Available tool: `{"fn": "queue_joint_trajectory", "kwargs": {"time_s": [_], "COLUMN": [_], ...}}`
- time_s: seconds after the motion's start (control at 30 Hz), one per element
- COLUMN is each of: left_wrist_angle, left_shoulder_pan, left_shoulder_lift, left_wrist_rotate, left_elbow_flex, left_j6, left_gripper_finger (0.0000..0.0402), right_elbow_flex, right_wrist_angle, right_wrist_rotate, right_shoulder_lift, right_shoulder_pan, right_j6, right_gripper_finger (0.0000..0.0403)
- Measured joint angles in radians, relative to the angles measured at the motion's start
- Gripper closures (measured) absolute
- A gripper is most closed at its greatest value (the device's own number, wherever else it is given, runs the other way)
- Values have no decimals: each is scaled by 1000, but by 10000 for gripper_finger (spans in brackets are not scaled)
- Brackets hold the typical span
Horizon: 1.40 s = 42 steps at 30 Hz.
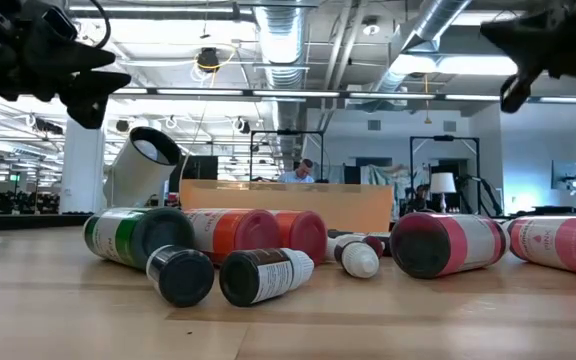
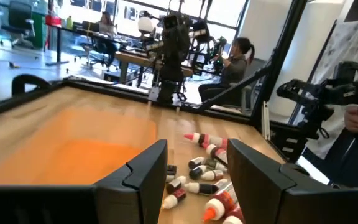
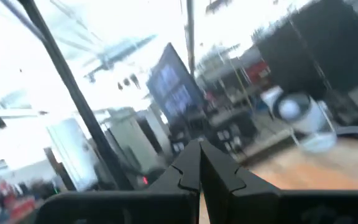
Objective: Pick & Place food coloring
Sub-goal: Put the big pink food coloring bottle into the orange bin
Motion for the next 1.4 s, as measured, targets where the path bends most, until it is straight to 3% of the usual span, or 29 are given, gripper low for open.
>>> {"fn": "queue_joint_trajectory", "kwargs": {"time_s": [0.1, 0.33, 0.5, 0.73, 1.07, 1.2, 1.4], "left_wrist_angle": [-6, -10, 3, -1, 2, 2, 2], "left_shoulder_pan": [0, 0, 0, 0, 0, 0, 0], "left_shoulder_lift": [0, 0, 0, 0, 0, 0, 0], "left_wrist_rotate": [-4, -2, -20, -29, -24, -93, -115], "left_elbow_flex": [0, 0, 0, 0, 0, 0, 0], "left_j6": [-52, -54, 3, 57, 58, 38, -10], "left_gripper_finger": [242, 242, 242, 242, 242, 242, 242], "right_elbow_flex": [0, 2, 2, 2, 15, 103, 328], "right_wrist_angle": [61, 210, 223, 157, 243, 348, 279], "right_wrist_rotate": [45, 76, 104, 124, 95, 84, -17], "right_shoulder_lift": [0, 0, 0, 25, 185, 258, 427], "right_shoulder_pan": [0, 0, 0, 0, -9, -27, -16], "right_j6": [15, 322, 353, 69, -11, -86, -187], "right_gripper_finger": [403, 403, 403, 403, 403, 403, 379]}}
